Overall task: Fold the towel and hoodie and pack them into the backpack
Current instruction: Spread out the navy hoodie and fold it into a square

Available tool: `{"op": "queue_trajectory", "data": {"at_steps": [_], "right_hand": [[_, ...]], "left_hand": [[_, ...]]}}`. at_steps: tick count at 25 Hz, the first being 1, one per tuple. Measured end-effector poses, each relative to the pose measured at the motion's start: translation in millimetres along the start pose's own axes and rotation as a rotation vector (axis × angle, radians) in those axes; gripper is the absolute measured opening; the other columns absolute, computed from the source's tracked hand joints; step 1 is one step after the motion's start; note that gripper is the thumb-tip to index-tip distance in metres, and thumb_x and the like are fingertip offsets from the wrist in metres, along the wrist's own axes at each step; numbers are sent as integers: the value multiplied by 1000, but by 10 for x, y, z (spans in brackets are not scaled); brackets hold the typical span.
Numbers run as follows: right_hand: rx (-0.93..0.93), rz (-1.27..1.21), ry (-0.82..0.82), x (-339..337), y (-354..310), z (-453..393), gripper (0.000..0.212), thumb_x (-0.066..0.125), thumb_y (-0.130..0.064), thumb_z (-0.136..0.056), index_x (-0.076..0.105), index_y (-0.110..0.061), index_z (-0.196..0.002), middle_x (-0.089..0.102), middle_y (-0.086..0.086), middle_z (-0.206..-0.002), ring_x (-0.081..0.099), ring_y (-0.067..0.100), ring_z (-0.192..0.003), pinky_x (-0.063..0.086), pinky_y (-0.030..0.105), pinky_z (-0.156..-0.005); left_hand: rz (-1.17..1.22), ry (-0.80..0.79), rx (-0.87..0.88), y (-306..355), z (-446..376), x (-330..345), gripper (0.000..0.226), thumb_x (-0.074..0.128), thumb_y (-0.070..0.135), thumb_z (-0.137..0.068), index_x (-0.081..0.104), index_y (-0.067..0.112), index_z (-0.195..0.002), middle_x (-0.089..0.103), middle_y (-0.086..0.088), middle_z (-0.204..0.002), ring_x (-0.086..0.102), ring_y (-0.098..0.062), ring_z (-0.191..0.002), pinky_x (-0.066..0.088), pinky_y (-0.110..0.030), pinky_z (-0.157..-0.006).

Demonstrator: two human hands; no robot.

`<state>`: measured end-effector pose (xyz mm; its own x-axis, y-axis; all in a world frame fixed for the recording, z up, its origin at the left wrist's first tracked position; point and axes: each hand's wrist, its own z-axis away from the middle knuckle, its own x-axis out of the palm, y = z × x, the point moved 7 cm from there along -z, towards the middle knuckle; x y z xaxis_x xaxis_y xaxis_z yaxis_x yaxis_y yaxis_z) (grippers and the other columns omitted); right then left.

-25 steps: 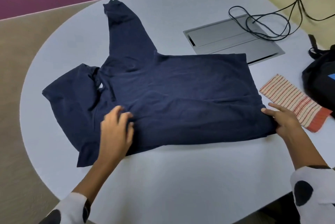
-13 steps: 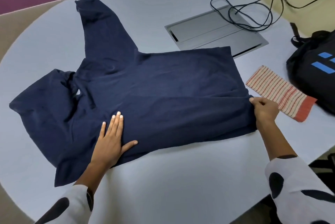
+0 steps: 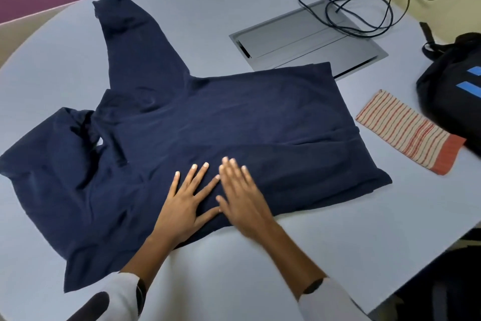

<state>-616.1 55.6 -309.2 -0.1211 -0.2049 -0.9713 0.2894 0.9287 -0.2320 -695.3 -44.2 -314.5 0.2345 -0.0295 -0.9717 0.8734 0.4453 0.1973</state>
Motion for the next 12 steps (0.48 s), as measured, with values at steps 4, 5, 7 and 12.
{"op": "queue_trajectory", "data": {"at_steps": [4, 5, 7, 12], "right_hand": [[145, 146, -67, 27, 459, 125, 71, 25, -51, -96, 28, -3, -148, 21, 13, -157, 19, 24, -146, 17, 48, -118], [234, 182, -72, -45, 746, 211, 75, 22, -56, -96, 26, -3, -149, 20, 12, -158, 17, 23, -147, 11, 48, -118], [405, 252, -54, -253, 1340, 386, 82, 17, -63, -94, 21, -4, -150, 16, 10, -159, 15, 23, -147, 1, 49, -119], [492, 259, -65, -447, 2007, 631, 85, 3, -67, -91, 8, -7, -153, 6, 7, -161, 8, 21, -148, 8, 41, -120]], "left_hand": [[-23, 17, -123, -70, 9, 34, 91, 24, 80, -83, 17, 21, -152, 10, 8, -160, 3, -13, -147, 10, -44, -118], [-25, 22, -135, -57, 11, 26, 93, 23, 81, -82, 18, 19, -152, 11, 8, -159, 3, -12, -147, 10, -44, -118], [-24, 33, -156, -51, 7, 7, 96, 21, 82, -81, 19, 17, -151, 12, 7, -159, 5, -13, -147, 11, -45, -119], [4, 83, -265, -153, 68, -14, 97, 20, 82, -80, 15, 16, -152, 9, 2, -160, 8, -17, -147, 12, -43, -119]]}}
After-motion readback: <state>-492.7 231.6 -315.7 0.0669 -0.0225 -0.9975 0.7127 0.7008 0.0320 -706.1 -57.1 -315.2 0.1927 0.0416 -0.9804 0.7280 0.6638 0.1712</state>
